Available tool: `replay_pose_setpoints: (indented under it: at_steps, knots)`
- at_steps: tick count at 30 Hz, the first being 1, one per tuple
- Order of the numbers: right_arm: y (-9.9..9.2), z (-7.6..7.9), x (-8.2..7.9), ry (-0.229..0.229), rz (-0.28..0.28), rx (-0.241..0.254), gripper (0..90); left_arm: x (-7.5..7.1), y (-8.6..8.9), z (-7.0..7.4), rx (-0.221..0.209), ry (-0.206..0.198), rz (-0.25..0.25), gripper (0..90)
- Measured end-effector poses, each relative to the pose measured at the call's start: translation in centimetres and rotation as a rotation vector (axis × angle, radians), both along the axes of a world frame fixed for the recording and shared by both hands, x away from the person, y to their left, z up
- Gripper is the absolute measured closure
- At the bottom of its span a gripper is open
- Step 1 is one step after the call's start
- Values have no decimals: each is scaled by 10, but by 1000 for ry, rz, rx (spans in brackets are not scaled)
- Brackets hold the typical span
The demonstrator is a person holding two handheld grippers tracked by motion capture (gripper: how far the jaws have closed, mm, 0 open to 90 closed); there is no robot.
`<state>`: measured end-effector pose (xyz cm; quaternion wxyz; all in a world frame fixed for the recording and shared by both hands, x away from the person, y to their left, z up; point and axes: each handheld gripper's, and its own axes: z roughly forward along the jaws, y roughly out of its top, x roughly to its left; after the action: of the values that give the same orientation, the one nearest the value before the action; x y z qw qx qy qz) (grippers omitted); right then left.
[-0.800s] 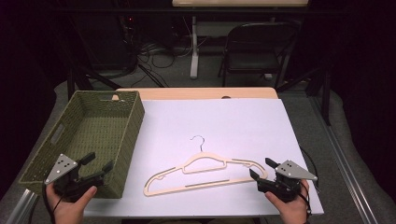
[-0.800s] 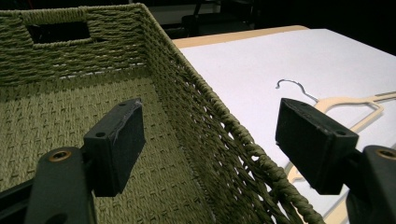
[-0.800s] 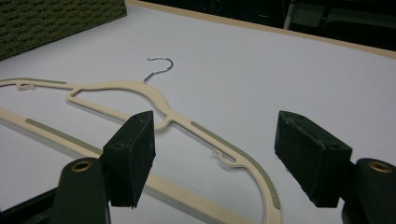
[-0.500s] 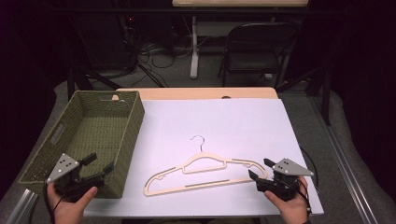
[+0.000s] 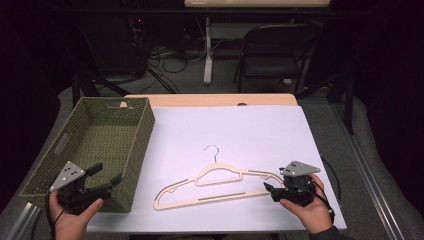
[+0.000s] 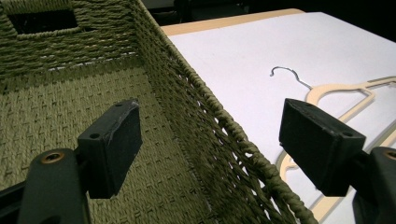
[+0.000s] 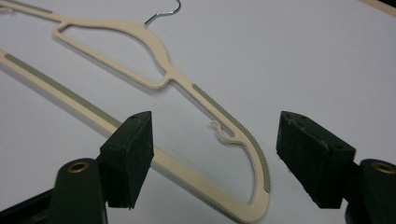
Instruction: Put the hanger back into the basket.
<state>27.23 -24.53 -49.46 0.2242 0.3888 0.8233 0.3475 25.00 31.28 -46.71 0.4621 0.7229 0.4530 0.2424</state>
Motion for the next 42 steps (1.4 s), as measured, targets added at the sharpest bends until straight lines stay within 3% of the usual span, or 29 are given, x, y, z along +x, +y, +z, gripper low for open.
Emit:
replay_pose_setpoints:
  at_steps: [4, 13, 15, 17, 18, 19, 20, 21, 23, 25, 29, 30, 31, 32, 33, 35, 37, 38, 42]
  knots:
    - [4, 8, 9, 35, 33, -50, 276, 3, -2, 2, 3, 7, 4, 212]
    - [11, 19, 23, 105, 68, -102, 283, 11, -7, 7, 15, 16, -7, 216]
    - [15, 24, 28, 144, 100, -147, 294, 11, -9, 7, 13, 11, -15, 216]
    - [17, 25, 29, 150, 107, -157, 298, 10, -10, 7, 14, 9, -18, 216]
    - [19, 27, 32, 158, 124, -181, 312, 10, -11, 7, 14, 10, -19, 216]
    - [24, 30, 36, 183, 142, -235, 326, 10, -11, 7, 15, 11, -23, 220]
    - [24, 30, 36, 183, 142, -235, 326, 10, -11, 6, 17, 11, -25, 220]
    - [28, 33, 40, 220, 176, -271, 334, 9, -12, 5, 15, 14, -24, 220]
    - [33, 32, 43, 216, 196, -284, 334, 9, -12, 4, 15, 20, -25, 221]
    - [37, 36, 47, 288, 211, -315, 346, 9, -12, 3, 17, 23, -30, 222]
    - [42, 35, 53, 314, 230, -343, 358, 9, -11, 3, 15, 20, -27, 224]
    - [45, 34, 57, 338, 253, -365, 378, 9, -11, 3, 15, 19, -26, 224]
    - [46, 33, 59, 349, 259, -365, 379, 8, -11, 3, 13, 22, -27, 224]
    - [48, 29, 61, 330, 267, -341, 379, 9, -11, 3, 14, 22, -25, 224]
    - [49, 30, 62, 363, 271, -366, 379, 9, -10, 3, 14, 23, -26, 224]
    - [52, 27, 64, 393, 304, -409, 375, 9, -10, 2, 17, 22, -26, 224]
    - [54, 25, 64, 410, 307, -416, 365, 9, -11, 2, 17, 24, -26, 225]
    - [57, 23, 66, 428, 314, -451, 360, 9, -11, 2, 17, 24, -26, 225]
    - [62, 19, 68, 478, 326, -464, 362, 9, -11, 2, 16, 24, -27, 225]
